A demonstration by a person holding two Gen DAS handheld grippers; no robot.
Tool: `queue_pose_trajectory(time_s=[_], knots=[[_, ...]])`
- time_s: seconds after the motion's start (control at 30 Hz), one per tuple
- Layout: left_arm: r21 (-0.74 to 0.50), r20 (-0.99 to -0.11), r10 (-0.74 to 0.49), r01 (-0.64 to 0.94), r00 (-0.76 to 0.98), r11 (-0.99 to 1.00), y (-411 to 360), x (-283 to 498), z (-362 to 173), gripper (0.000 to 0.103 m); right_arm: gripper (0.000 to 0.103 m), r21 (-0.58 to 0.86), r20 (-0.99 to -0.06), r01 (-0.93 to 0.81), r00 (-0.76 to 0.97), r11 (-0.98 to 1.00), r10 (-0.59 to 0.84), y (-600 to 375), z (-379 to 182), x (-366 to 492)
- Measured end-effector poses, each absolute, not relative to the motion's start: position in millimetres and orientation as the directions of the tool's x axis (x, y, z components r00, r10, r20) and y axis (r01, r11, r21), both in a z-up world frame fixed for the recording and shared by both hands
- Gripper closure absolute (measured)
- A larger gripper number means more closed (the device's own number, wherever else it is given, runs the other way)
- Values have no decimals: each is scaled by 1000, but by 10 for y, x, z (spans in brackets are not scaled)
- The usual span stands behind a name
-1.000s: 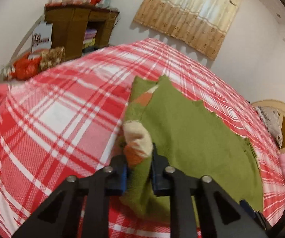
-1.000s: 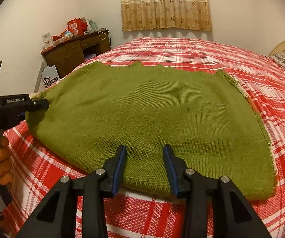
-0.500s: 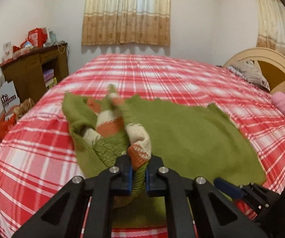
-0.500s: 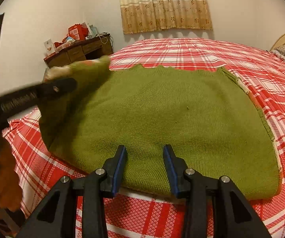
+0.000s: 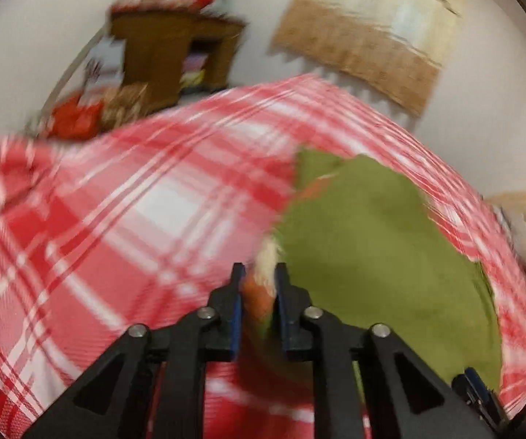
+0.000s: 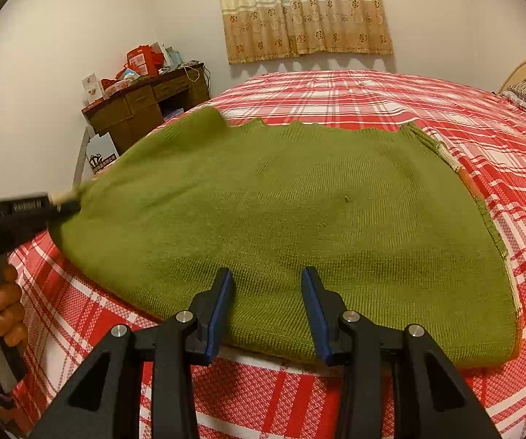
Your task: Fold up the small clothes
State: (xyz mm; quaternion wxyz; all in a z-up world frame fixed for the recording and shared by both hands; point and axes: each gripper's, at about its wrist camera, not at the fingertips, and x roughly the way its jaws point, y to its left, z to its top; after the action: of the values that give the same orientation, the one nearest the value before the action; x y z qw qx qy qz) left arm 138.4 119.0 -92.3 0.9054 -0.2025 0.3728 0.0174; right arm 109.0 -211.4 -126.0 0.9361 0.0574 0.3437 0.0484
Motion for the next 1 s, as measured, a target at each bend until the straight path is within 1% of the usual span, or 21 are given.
queue_pose_trajectory(time_s=[0.07, 0.1, 0.17, 0.27, 0.33, 0.37, 0.43, 0.47, 0.5, 0.6, 0.67, 0.77, 0.83, 0.87, 0.93, 1.0], knots=[[-362, -673, -119, -184, 730, 914, 1282, 1320, -952, 84, 62, 136, -639, -51, 758, 989, 127, -2114, -1262, 1097], [-307, -674, -73, -189, 735, 933, 1272, 1281, -917, 86, 62, 133, -640, -51, 758, 990, 125, -2112, -1267, 1095], [-259, -663, -42, -176, 748, 950, 1221, 1248, -855, 88, 61, 129, -641, -51, 758, 990, 122, -2101, -1265, 1096], [-277, -638, -96, -112, 764, 954, 1184, 1322, -723, 88, 61, 121, -643, -51, 757, 991, 117, -2099, -1264, 1100], [-249, -614, -118, -50, 780, 967, 1084, 1440, -583, 85, 61, 121, -644, -51, 756, 991, 117, -2104, -1265, 1103], [-238, -608, -126, -29, 784, 971, 1061, 1503, -533, 82, 61, 122, -644, -51, 756, 991, 118, -2098, -1262, 1102], [-246, -602, -170, 21, 780, 969, 1010, 1678, -434, 70, 61, 122, -643, -50, 757, 991, 117, -2090, -1261, 1102], [-257, -603, -195, 43, 774, 966, 991, 1734, -412, 61, 61, 120, -643, -51, 757, 992, 116, -2090, -1261, 1102], [-254, -615, -227, 84, 755, 964, 903, 1891, -376, 59, 61, 120, -644, -51, 756, 992, 116, -2092, -1261, 1102], [-204, -628, -279, 192, 727, 960, 631, 2190, -307, 59, 61, 122, -643, -50, 757, 991, 117, -2079, -1261, 1099], [-205, -658, -316, 241, 684, 949, 492, 2363, -345, 59, 61, 124, -642, -51, 758, 991, 120, -2082, -1261, 1100], [-162, -734, -267, 221, 624, 962, 281, 2630, -529, 59, 61, 131, -640, -54, 758, 990, 126, -2093, -1264, 1105], [-146, -759, -245, 209, 604, 967, 213, 2688, -639, 59, 60, 140, -637, -56, 759, 989, 133, -2099, -1264, 1107], [-146, -759, -249, 215, 602, 966, 187, 2684, -665, 62, 60, 144, -636, -57, 759, 988, 137, -2107, -1264, 1106], [-114, -728, -246, 241, 640, 964, 128, 2575, -623, 95, 60, 152, -633, -59, 760, 987, 143, -2119, -1266, 1107], [-66, -704, -221, 247, 675, 967, 90, 2491, -559, 96, 60, 156, -631, -61, 761, 986, 147, -2123, -1271, 1095]])
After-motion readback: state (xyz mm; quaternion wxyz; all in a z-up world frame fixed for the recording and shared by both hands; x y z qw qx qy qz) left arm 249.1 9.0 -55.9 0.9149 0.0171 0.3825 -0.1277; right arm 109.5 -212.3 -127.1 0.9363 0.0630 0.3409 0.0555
